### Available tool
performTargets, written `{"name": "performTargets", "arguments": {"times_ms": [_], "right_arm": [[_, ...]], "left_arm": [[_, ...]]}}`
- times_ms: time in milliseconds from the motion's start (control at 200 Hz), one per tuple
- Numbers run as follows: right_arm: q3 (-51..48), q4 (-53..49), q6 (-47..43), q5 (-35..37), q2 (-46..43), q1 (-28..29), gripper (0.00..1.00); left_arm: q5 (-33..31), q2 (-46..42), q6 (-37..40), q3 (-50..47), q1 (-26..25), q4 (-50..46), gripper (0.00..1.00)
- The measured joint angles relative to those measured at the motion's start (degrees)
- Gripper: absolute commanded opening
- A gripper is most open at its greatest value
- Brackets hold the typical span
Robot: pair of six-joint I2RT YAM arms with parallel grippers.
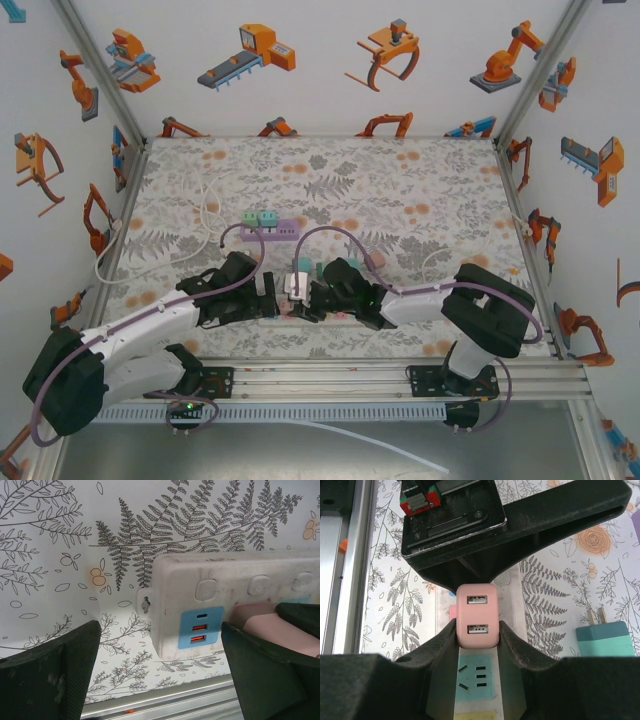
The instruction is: Pull the plug off the socket
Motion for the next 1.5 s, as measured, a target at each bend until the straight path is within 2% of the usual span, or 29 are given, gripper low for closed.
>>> {"name": "performTargets", "arguments": {"times_ms": [461, 766, 901, 1192, 1347, 1497], "right_arm": [[-1.29, 4.79, 0.85, -0.79, -1.57, 0.0, 0.22], [-1.46, 8.9, 5.29, 3.82, -7.1, 0.07, 0.22], [-1.46, 13.77, 12.11, 11.08, -8.04, 0.07, 0.22], [0.22, 19.56, 35.1, 34.38, -5.07, 0.63, 0.2], [5.84, 11.34, 44.59, 44.76, -2.16, 2.56, 0.2], [14.16, 0.09, 52.26, 50.23, 1.97, 2.82, 0.21]], "left_arm": [[-1.27, -0.9, -0.11, 0.0, 0.0, -0.74, 0.97], [-2.71, -9.14, 2.43, 0.17, 0.0, -4.46, 0.97], [-3.93, -14.19, 3.56, 2.1, 0.0, -6.45, 0.97], [-7.89, -22.53, 6.69, 8.11, 0.0, -10.54, 0.97], [-9.46, -23.54, 7.45, 9.25, 0.0, -12.61, 0.97], [-9.44, -24.04, 7.5, 9.18, 0.0, -13.66, 0.97]]}}
